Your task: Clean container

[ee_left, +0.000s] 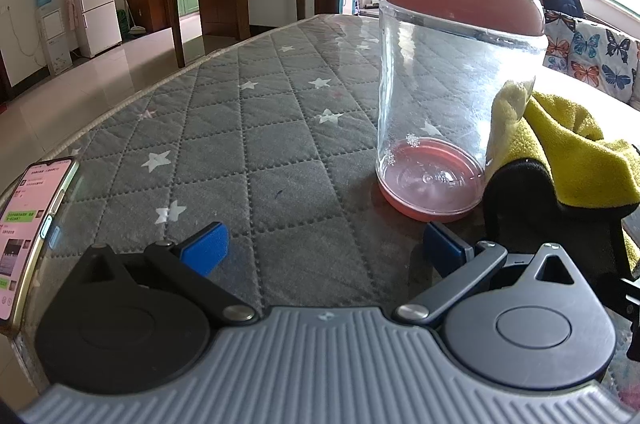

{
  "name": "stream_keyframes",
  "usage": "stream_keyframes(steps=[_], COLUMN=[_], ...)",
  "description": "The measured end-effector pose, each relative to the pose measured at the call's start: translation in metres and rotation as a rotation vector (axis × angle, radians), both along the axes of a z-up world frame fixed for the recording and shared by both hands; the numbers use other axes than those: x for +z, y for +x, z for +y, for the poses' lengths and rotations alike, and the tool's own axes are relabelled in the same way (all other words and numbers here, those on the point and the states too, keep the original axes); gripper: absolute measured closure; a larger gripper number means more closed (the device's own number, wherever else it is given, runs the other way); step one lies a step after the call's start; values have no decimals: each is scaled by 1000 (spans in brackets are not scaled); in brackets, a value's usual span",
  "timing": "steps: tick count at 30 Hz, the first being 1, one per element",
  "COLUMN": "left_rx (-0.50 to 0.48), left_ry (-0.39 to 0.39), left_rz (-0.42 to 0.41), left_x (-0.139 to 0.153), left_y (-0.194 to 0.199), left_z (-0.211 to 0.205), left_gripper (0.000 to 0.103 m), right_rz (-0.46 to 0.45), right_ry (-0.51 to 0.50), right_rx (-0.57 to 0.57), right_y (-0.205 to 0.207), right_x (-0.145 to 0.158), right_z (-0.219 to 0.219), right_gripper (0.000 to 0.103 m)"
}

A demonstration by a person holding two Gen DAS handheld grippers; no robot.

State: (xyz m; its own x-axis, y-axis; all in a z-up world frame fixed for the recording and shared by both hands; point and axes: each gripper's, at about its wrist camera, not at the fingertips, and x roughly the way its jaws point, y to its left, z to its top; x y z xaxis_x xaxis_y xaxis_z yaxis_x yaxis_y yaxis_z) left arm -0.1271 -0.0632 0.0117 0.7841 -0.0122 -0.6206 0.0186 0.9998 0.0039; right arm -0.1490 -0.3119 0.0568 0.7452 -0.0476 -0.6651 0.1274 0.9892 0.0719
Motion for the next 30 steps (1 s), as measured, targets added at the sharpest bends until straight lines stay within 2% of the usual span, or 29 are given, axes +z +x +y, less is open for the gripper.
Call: stream_keyframes(steps=[30], left_rx=[0], left_ry=[7], left_rz=[-1], left_x=[-3], left_y=[2], left_z=[-5], left_gripper=[0], right_rz=[0], right_ry=[-2], right_rx=[-1], right_y=[0], right_x=[1], right_z=[4], right_gripper=[0])
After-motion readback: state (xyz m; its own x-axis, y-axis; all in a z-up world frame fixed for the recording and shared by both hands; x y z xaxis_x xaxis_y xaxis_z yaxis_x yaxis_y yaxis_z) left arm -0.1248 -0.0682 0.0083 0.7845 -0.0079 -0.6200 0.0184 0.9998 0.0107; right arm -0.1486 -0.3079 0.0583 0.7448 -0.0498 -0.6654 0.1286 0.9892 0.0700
